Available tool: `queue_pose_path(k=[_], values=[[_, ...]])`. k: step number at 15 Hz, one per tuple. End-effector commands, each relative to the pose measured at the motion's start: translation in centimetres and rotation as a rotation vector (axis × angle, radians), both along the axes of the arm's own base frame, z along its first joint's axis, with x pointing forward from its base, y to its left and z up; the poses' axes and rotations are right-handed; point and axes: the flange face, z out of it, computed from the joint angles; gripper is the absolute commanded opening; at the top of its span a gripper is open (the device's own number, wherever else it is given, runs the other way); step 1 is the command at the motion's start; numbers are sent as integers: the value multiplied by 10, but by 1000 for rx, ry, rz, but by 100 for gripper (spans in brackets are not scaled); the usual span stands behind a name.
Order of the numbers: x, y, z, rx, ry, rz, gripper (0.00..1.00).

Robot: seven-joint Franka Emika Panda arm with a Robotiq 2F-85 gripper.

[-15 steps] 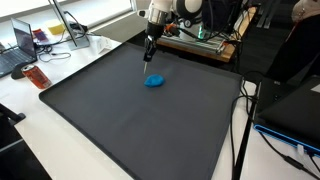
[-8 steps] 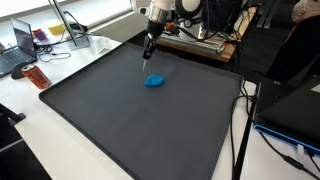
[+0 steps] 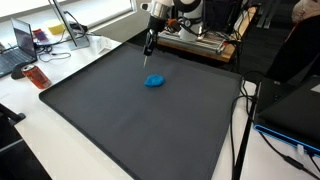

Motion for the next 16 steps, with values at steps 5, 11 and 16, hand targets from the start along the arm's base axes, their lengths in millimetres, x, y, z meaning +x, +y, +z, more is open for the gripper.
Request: queue_pose_path(k=[5, 11, 16], values=[[-14, 3, 14, 46, -14, -54, 3], [-9, 2, 43, 112, -111, -240, 3], [-4, 4, 65, 183, -170, -351, 3]])
